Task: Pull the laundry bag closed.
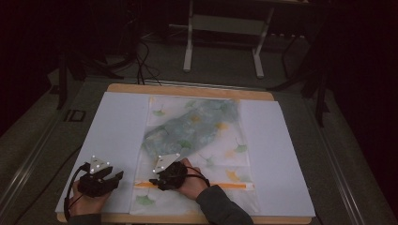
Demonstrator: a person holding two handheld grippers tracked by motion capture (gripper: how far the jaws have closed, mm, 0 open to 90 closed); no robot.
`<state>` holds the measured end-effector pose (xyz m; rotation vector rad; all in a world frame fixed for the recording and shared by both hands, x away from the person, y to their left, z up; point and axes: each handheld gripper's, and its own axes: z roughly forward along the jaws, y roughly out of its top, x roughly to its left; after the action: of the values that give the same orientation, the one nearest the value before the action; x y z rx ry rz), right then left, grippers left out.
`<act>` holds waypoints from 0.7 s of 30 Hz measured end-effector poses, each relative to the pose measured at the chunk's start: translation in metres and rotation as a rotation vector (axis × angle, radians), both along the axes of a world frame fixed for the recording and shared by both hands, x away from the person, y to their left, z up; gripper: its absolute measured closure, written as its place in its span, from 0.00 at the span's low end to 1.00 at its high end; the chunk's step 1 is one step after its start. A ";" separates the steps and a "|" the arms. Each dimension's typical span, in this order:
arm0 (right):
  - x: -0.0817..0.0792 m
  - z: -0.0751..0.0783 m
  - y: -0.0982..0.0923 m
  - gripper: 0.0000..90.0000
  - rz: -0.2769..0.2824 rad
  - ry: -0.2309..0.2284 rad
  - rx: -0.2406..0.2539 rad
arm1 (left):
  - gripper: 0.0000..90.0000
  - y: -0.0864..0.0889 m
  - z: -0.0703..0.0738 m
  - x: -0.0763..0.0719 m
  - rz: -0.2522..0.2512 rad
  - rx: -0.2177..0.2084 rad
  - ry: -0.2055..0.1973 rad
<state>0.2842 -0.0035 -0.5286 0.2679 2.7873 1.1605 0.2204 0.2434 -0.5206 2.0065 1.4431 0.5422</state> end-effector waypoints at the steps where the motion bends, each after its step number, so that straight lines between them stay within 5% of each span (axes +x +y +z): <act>1: 0.000 -0.001 0.001 0.70 0.002 0.000 0.001 | 0.59 0.000 0.000 0.000 0.001 0.000 0.000; 12: -0.005 -0.004 0.014 0.80 0.052 0.003 -0.015 | 0.58 0.001 0.000 0.000 0.010 -0.001 -0.002; 21: -0.008 -0.006 0.025 0.77 0.066 0.011 -0.011 | 0.58 0.001 -0.001 0.000 0.003 0.004 0.002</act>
<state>0.2763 0.0216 -0.5344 0.1837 2.8309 1.1612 0.2205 0.2441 -0.5215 2.0089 1.4471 0.5452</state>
